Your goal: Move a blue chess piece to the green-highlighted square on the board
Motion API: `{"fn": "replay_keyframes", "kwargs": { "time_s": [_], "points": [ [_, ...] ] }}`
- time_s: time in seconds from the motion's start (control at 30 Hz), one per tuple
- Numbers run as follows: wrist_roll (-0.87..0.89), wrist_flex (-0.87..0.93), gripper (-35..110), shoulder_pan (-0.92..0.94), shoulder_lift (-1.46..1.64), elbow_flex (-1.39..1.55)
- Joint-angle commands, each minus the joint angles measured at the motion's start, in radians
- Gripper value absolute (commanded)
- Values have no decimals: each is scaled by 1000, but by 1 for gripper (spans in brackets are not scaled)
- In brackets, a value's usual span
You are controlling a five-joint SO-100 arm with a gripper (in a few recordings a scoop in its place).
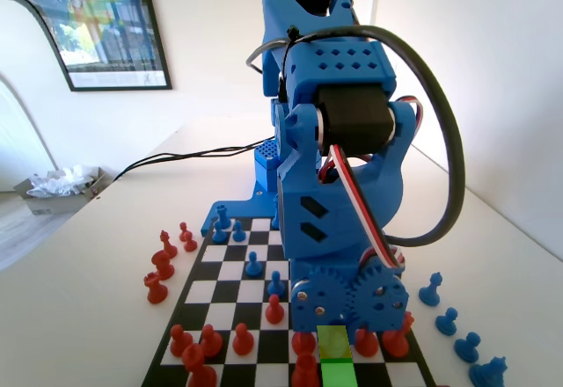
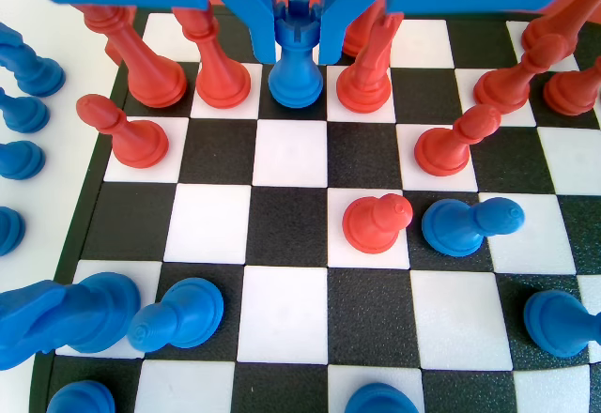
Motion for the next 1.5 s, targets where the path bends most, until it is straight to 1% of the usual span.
{"fn": "replay_keyframes", "kwargs": {
  "time_s": [0.0, 0.23, 0.53, 0.77, 1.47],
  "points": [
    [11, 43, 1, -17, 40, -46],
    [63, 201, 1, -18, 44, -232],
    [92, 242, 1, -14, -28, -385],
    [92, 258, 1, -8, -86, -445],
    [71, 218, 1, -14, -106, -365]
  ]
}}
